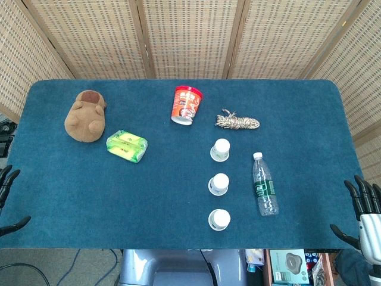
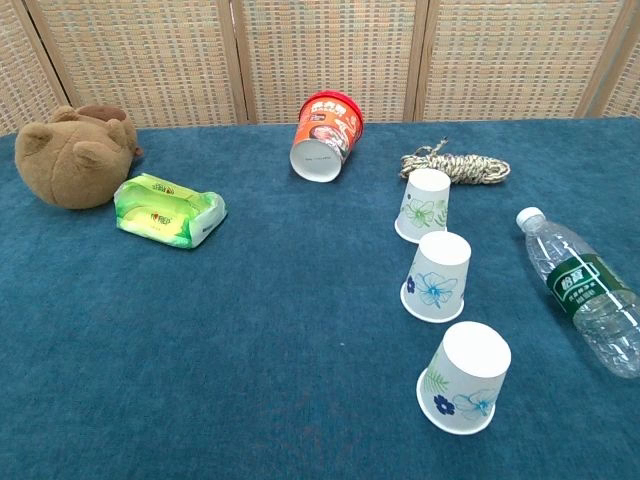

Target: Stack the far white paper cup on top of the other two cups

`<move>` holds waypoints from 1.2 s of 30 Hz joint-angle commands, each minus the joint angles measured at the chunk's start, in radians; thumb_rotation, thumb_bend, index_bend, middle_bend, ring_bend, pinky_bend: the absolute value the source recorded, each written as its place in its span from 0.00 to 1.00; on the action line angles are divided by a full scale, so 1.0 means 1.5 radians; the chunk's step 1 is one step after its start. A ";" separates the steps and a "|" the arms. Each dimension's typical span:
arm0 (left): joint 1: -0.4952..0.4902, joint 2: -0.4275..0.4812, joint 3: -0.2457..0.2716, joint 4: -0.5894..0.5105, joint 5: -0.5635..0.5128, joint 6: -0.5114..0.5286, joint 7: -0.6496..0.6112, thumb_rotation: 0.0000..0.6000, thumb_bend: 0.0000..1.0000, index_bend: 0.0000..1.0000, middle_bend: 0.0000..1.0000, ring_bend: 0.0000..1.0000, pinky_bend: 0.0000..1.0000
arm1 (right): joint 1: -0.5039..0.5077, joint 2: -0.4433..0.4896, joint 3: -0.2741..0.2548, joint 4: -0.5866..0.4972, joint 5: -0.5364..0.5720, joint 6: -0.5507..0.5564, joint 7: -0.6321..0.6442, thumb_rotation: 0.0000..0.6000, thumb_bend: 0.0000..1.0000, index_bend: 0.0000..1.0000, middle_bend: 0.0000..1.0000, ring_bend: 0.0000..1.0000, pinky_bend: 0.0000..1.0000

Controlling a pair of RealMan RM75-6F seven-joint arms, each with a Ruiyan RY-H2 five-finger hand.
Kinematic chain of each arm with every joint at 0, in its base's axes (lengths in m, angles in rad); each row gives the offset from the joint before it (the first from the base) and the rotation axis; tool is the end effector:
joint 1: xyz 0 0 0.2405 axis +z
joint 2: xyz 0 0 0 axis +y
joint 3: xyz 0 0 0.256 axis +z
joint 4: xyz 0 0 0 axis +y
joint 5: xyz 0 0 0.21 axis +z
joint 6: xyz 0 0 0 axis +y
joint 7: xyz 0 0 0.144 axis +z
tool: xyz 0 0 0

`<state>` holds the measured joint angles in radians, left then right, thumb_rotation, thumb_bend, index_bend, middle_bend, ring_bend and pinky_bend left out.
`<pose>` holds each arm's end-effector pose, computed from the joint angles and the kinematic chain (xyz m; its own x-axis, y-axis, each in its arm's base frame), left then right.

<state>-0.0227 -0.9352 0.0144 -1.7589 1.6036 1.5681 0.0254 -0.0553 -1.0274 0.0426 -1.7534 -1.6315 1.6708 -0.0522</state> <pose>-0.2907 0.1476 0.1991 0.4557 0.0057 0.8901 0.8891 -0.0507 -0.4549 -0.2847 -0.1355 0.1921 0.3985 0.1227 0.9089 -0.9153 -0.0103 0.4027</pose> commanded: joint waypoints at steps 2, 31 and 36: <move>0.000 -0.002 -0.001 0.000 0.000 0.000 0.003 1.00 0.05 0.00 0.00 0.00 0.00 | 0.004 0.004 -0.002 -0.002 -0.001 -0.009 0.014 1.00 0.00 0.00 0.00 0.00 0.00; -0.037 -0.022 -0.038 -0.005 -0.092 -0.070 0.053 1.00 0.06 0.00 0.00 0.00 0.00 | 0.442 -0.059 0.079 0.032 0.002 -0.519 0.119 1.00 0.15 0.25 0.32 0.21 0.29; -0.042 -0.026 -0.039 -0.005 -0.101 -0.081 0.063 1.00 0.06 0.00 0.00 0.00 0.00 | 0.474 -0.105 0.072 0.077 0.010 -0.549 0.073 1.00 0.16 0.26 0.33 0.21 0.29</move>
<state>-0.0842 -0.9733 -0.0440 -1.7667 1.4544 1.4504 0.1172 0.6358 -1.1550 0.1556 -1.6691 -1.6235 0.8662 0.0886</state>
